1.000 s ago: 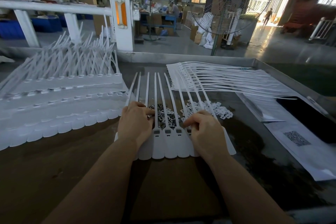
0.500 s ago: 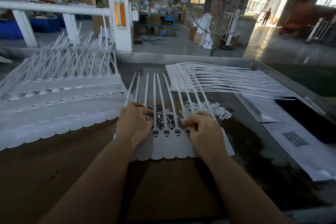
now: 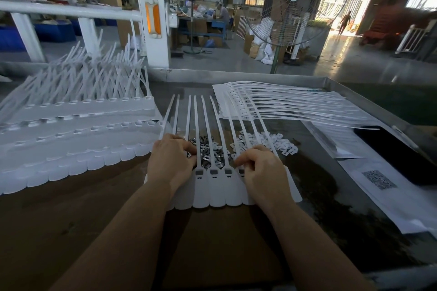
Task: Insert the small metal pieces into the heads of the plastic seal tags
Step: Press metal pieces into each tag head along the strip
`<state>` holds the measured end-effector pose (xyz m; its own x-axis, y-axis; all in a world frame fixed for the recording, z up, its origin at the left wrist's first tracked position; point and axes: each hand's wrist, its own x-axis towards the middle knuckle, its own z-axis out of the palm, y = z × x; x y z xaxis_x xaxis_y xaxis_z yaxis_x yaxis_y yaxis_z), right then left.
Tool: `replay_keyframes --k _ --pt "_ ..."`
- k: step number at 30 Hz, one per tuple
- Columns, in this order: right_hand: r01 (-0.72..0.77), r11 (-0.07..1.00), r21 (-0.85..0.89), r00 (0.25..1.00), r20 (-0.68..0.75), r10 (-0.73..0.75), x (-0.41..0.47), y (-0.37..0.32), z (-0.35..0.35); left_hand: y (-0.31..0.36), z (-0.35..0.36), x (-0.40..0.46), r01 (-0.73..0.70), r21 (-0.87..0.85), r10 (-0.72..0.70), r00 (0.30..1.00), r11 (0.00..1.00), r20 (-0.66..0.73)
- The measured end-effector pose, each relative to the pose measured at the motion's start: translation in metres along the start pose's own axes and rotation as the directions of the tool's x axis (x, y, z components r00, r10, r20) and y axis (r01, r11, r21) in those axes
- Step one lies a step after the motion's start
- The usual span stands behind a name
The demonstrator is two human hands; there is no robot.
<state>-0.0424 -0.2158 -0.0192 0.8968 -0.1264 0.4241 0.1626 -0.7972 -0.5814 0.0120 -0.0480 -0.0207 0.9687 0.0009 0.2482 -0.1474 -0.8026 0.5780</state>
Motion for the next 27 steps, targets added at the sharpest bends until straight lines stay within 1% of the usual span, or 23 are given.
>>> replay_keyframes --k 5,8,10,14,17,19,22,25,27 --pt "0.002 1.0 0.004 1.0 0.001 -0.002 0.001 -0.001 0.0 -0.001 0.003 0.001 0.007 -0.022 -0.009 0.998 1.0 -0.063" --pt "0.005 1.0 0.006 1.0 0.003 -0.005 0.001 -0.001 0.0 0.002 0.003 0.002 0.047 -0.133 -0.067 0.986 0.99 -0.151" --pt "0.009 1.0 0.002 1.0 0.004 -0.009 0.001 0.0 0.0 0.004 0.001 0.001 0.03 -0.218 -0.074 0.978 0.976 -0.196" --pt "0.015 1.0 0.011 1.0 -0.015 -0.015 0.001 0.002 0.001 0.011 -0.002 -0.005 -0.077 -0.325 0.022 0.985 0.943 -0.172" --pt "0.065 0.996 0.054 0.99 -0.131 -0.057 0.0 0.001 0.001 0.019 -0.003 -0.008 -0.148 -0.398 0.103 0.986 0.905 -0.134" --pt "0.097 0.99 0.105 0.981 -0.177 -0.077 0.0 0.0 0.0 0.024 -0.004 -0.01 -0.179 -0.467 0.154 0.984 0.866 -0.092" --pt "0.071 0.966 0.247 0.989 -0.146 -0.035 0.001 -0.003 -0.002 0.029 -0.005 -0.013 -0.187 -0.587 0.219 0.976 0.788 -0.017" --pt "0.004 0.917 0.4 0.999 -0.045 0.016 0.003 -0.004 -0.004 0.032 -0.004 -0.016 -0.273 -0.565 0.338 0.941 0.778 0.01" --pt "-0.024 0.876 0.481 1.0 0.022 0.015 0.004 -0.005 -0.006 0.033 -0.003 -0.016 -0.318 -0.538 0.386 0.922 0.781 0.015"
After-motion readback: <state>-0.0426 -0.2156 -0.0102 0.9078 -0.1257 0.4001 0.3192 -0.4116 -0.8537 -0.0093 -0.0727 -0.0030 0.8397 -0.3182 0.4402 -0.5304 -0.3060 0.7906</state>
